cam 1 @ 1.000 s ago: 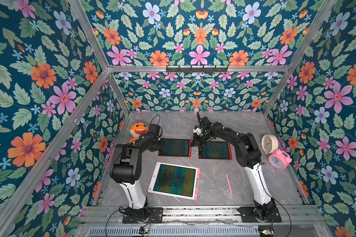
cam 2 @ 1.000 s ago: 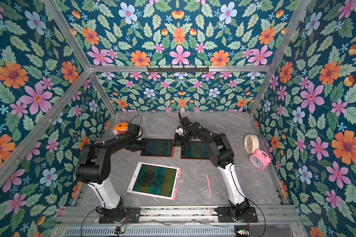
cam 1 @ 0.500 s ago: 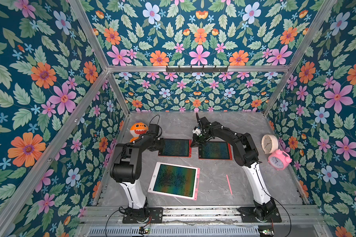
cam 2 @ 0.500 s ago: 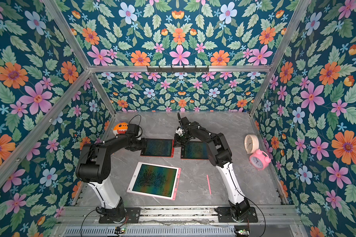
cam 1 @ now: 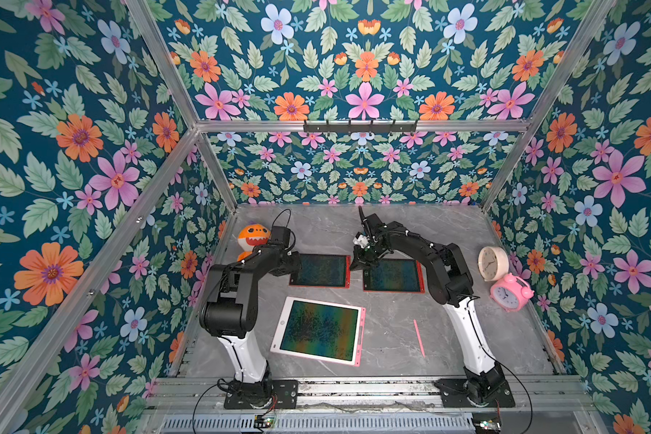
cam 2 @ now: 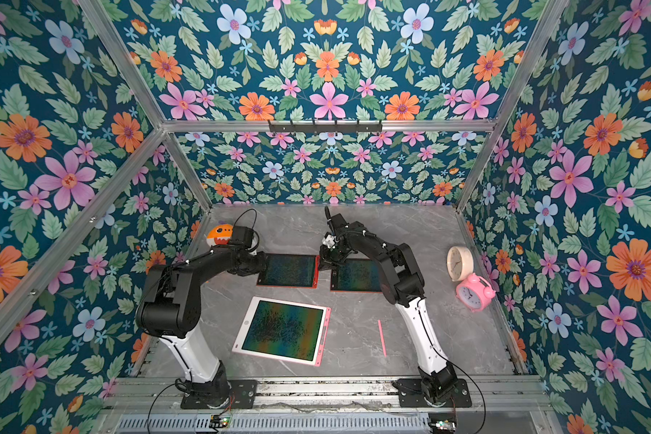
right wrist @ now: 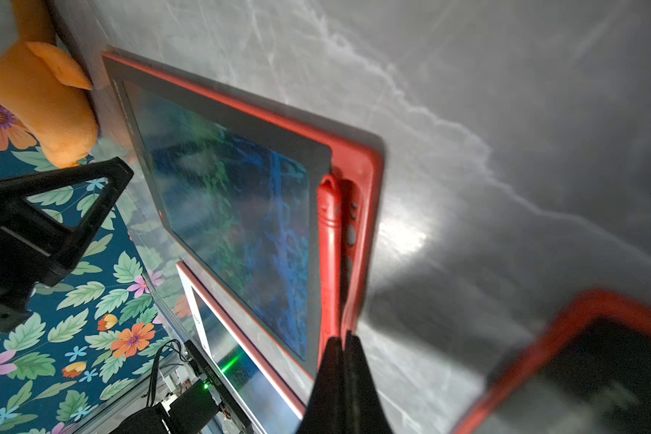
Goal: Place the stylus back onto the writing tablet
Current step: Place the stylus on the writing tablet.
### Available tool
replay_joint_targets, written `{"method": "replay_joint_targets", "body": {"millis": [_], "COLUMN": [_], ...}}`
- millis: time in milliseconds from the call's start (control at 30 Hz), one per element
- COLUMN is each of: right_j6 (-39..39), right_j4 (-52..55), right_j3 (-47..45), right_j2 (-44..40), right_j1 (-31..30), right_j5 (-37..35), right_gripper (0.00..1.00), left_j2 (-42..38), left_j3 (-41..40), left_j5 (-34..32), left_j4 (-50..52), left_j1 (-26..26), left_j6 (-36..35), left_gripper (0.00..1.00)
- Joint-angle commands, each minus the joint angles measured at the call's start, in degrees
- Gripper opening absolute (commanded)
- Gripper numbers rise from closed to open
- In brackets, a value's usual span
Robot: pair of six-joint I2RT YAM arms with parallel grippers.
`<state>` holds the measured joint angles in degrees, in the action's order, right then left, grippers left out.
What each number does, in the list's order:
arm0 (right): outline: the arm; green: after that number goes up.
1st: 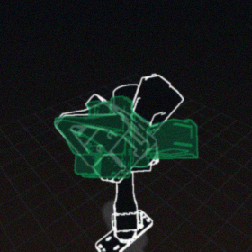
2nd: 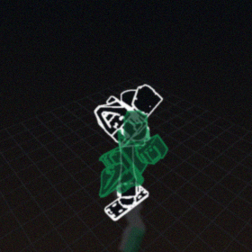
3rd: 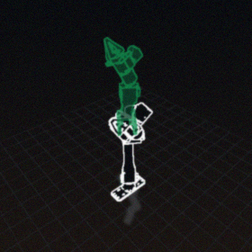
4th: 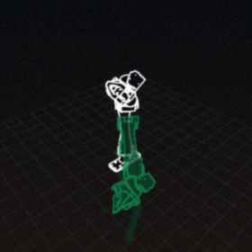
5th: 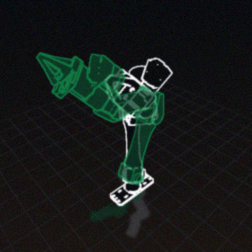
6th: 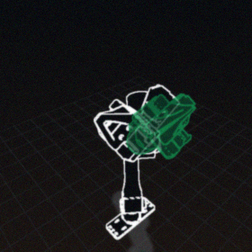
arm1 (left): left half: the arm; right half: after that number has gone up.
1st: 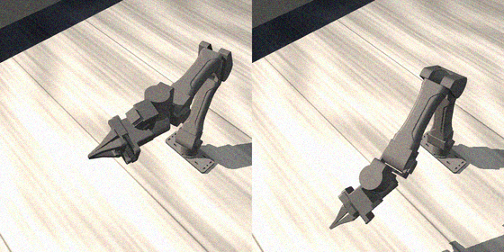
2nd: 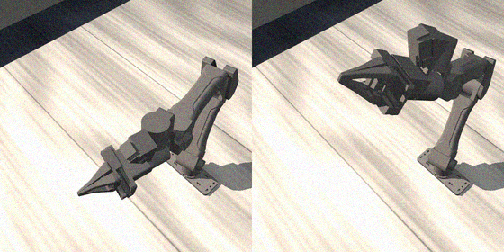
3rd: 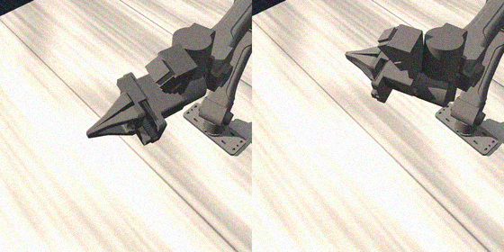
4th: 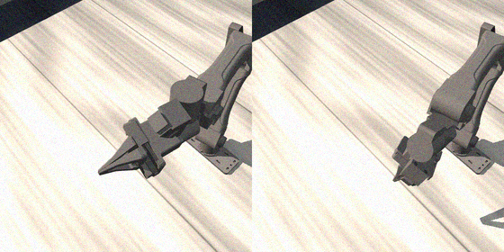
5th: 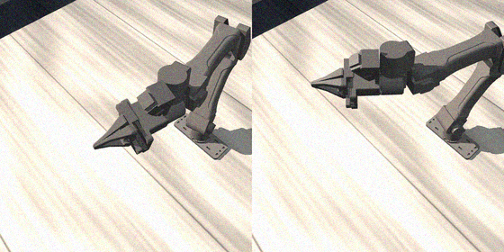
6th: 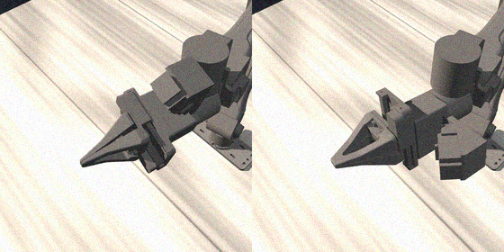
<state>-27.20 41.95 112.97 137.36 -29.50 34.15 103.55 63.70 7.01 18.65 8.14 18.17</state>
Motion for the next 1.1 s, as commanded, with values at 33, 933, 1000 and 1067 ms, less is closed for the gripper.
{"method": "replay_joint_targets", "body": {"millis": [33, 933, 1000, 1067], "right_j6": [0.12, -4.96, -4.81, -4.53], "right_j4": [1.13, 9.07, 10.26, 11.52], "right_j3": [0.90, 11.19, 12.45, 13.81], "right_j2": [-0.93, 5.61, 6.34, 7.08], "right_j1": [-0.04, -1.62, -1.87, -1.96], "right_j5": [-1.49, -8.95, -10.26, -10.57], "right_gripper": [0.06, 0.31, 0.29, 0.27], "left_j2": [-0.63, 1.46, 1.65, 1.99], "left_j3": [0.48, 3.27, 3.36, 3.68], "left_j5": [0.96, 1.74, 1.94, 2.11], "left_j4": [-1.13, -1.58, -1.51, -1.32], "left_j1": [-0.45, -0.88, -0.92, -0.86], "left_j6": [0.64, 1.25, 1.26, 1.34], "left_gripper": [0.00, 0.00, 0.00, 0.00]}}
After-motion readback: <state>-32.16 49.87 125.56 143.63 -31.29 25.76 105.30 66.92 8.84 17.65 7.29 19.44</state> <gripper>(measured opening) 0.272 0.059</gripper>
